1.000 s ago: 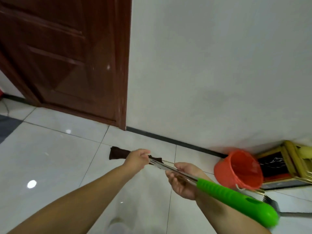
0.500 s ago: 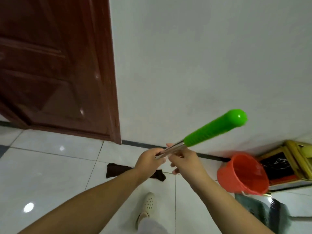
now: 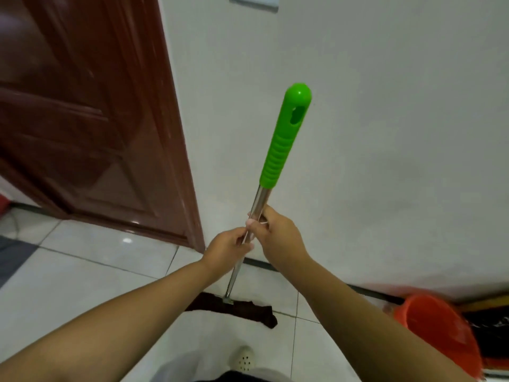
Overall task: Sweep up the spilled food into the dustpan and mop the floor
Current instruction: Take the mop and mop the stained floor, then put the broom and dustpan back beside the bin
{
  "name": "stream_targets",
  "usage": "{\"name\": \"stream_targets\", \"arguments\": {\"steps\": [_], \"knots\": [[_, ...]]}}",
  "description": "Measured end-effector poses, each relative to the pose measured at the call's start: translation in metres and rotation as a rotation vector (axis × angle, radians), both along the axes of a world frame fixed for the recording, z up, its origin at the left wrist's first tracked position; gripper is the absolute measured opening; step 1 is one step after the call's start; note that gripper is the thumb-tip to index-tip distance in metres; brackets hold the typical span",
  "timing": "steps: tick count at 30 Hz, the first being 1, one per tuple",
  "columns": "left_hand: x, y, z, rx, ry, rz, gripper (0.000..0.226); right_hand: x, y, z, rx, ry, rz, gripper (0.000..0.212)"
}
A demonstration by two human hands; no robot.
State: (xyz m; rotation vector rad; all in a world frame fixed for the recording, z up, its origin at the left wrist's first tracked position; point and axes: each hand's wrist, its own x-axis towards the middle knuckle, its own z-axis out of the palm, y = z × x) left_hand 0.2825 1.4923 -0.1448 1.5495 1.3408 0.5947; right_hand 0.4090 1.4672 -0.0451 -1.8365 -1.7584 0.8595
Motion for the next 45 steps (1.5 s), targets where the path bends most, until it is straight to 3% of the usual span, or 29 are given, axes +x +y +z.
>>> {"name": "stream_targets", "arguments": {"steps": [5,10,15,24,32,36,42,45], "knots": [[0.004,0.028,0.009,0.038,-0.059,0.046,0.030,0.003,0.041,0.010,0.056,-0.008,0.055,0.025],[0.006,0.061,0.018,0.087,-0.031,0.049,0.011,0.007,0.074,0.022,0.153,-0.056,0.060,0.017],[0.010,0.093,0.031,0.128,-0.031,0.038,0.022,0.009,0.105,0.037,0.218,-0.040,0.023,0.031],[-0.001,0.143,0.017,-0.010,0.062,-0.068,0.009,-0.008,0.145,0.012,0.026,-0.017,-0.022,0.016],[-0.001,0.165,0.007,-0.043,0.036,-0.056,0.017,-0.018,0.169,-0.008,-0.046,-0.024,-0.142,0.023],[-0.001,0.183,0.004,0.021,0.156,-0.083,0.020,-0.023,0.186,-0.009,-0.063,-0.051,-0.204,0.025],[-0.010,0.199,-0.007,0.135,0.180,-0.128,0.009,-0.027,0.195,-0.018,-0.073,-0.014,-0.296,0.032],[-0.015,0.197,-0.014,0.082,0.110,-0.047,0.023,-0.026,0.193,-0.026,-0.091,0.002,-0.364,0.035]]}}
